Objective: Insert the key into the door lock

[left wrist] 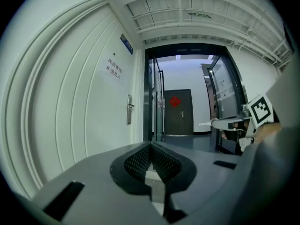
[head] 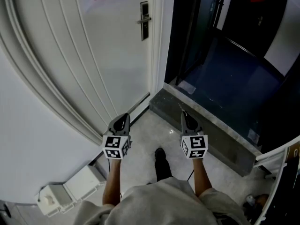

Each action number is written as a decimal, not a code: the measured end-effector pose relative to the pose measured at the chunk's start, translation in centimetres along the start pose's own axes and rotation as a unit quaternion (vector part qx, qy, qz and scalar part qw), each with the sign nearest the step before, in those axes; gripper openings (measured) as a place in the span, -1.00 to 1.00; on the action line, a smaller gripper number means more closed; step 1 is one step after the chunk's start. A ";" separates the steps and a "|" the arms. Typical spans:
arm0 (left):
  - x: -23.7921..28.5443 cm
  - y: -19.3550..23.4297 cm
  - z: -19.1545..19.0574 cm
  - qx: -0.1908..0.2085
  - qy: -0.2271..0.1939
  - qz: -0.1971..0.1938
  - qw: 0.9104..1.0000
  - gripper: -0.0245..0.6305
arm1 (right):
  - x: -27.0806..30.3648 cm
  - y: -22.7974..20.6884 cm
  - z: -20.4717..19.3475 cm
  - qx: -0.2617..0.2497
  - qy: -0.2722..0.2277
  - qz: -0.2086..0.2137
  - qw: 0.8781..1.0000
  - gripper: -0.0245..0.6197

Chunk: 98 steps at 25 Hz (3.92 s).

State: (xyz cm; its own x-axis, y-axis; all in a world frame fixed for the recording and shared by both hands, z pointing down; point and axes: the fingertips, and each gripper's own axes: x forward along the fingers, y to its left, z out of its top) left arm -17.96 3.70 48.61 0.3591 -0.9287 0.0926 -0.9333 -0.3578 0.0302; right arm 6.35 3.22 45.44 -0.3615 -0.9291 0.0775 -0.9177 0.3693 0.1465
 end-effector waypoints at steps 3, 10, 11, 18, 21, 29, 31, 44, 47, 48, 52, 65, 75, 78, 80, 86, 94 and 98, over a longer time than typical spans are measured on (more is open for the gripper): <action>3.0 0.4 0.0 0.002 0.001 0.000 1.000 -0.87 | 2.8 -1.4 -0.7 0.003 0.002 0.004 1.000 -0.83; 13.9 3.0 0.9 0.001 0.004 0.010 1.000 -0.87 | 13.9 -5.5 -0.4 -0.001 -0.004 0.032 0.999 -0.83; 15.8 3.5 1.3 0.002 0.003 0.012 1.000 -0.87 | 15.7 -6.3 -0.2 -0.002 -0.004 0.035 0.999 -0.83; 29.4 6.5 4.8 0.005 0.002 0.018 1.000 -0.87 | 28.2 -12.8 1.3 -0.006 -0.003 0.053 0.999 -0.83; 34.7 7.5 5.2 0.005 0.006 0.017 1.000 -0.87 | 33.0 -15.2 1.3 -0.006 -0.002 0.056 0.998 -0.83; 41.9 9.5 5.3 0.007 0.008 0.024 1.000 -0.87 | 40.3 -18.0 0.6 -0.003 -0.004 0.070 0.997 -0.83; 43.0 9.9 5.1 0.006 0.011 0.026 1.000 -0.87 | 41.7 -18.4 0.3 -0.001 -0.002 0.073 0.997 -0.83; 47.7 15.2 5.8 0.006 0.013 0.030 0.999 -0.87 | 49.0 -18.1 -0.1 0.005 0.014 0.072 0.997 -0.83; 49.2 16.0 6.7 0.002 0.005 0.015 1.000 -0.87 | 50.9 -17.8 0.4 0.003 0.013 0.064 0.998 -0.83; 49.8 16.2 7.1 0.002 -0.001 0.009 1.000 -0.87 | 51.5 -17.8 0.5 0.002 0.013 0.060 0.998 -0.83; 51.7 17.2 7.3 0.001 -0.002 -0.015 1.000 -0.87 | 53.7 -17.6 1.4 0.001 0.011 0.043 0.999 -0.83; 55.3 19.4 6.9 0.006 0.005 -0.036 0.999 -0.87 | 57.4 -18.1 1.7 -0.001 0.007 0.029 1.000 -0.83; 57.9 19.8 8.4 0.002 0.002 0.025 1.000 -0.87 | 60.9 -20.9 3.2 -0.009 -0.014 0.079 0.997 -0.83; 57.8 20.0 9.1 0.003 -0.007 0.052 0.999 -0.87 | 61.7 -21.6 3.7 -0.012 -0.020 0.097 0.995 -0.83; 57.4 20.3 9.5 0.006 -0.012 0.068 0.998 -0.87 | 62.1 -21.5 4.2 -0.012 -0.027 0.111 0.993 -0.83; 55.1 22.3 10.4 0.013 -0.020 0.121 0.992 -0.87 | 63.5 -19.0 6.5 -0.021 -0.059 0.160 0.985 -0.83; 50.7 25.0 11.1 0.022 -0.024 0.183 0.983 -0.87 | 64.9 -15.4 9.6 -0.038 -0.094 0.211 0.972 -0.83; 49.0 26.0 11.4 0.020 -0.030 0.203 0.978 -0.87 | 65.4 -13.9 10.6 -0.042 -0.104 0.231 0.966 -0.83</action>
State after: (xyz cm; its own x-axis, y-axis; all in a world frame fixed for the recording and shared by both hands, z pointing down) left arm -24.53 -52.23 42.58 -0.0415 -0.9987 0.0303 -0.9985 0.0404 -0.0366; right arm -6.29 -62.88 37.99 -0.7630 -0.6448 -0.0459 -0.6370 0.7378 0.2234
